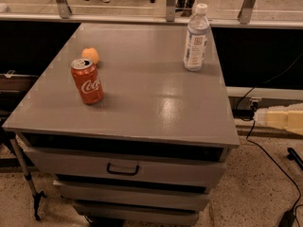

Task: Move blue plastic bottle near coke can

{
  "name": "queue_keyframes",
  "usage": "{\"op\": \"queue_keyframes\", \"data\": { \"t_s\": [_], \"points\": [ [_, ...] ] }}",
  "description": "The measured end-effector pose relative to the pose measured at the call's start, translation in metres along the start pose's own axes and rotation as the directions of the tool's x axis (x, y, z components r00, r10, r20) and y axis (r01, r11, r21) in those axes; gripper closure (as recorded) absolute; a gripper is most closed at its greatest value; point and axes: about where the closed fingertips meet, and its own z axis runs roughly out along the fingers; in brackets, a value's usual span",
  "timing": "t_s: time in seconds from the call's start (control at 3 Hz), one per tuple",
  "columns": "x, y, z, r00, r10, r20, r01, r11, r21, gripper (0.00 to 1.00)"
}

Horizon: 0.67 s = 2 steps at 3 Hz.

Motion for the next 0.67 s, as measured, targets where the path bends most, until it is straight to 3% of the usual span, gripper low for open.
{"op": "queue_keyframes", "data": {
  "t_s": [0.33,0.67],
  "points": [
    [-0.003,0.002,0.002,1.000,0.014,0.010,-0.014,0.9998,-0.013,0.00],
    [-0.003,0.005,0.022,0.999,0.027,0.046,-0.026,0.9994,-0.023,0.00]
  ]
}}
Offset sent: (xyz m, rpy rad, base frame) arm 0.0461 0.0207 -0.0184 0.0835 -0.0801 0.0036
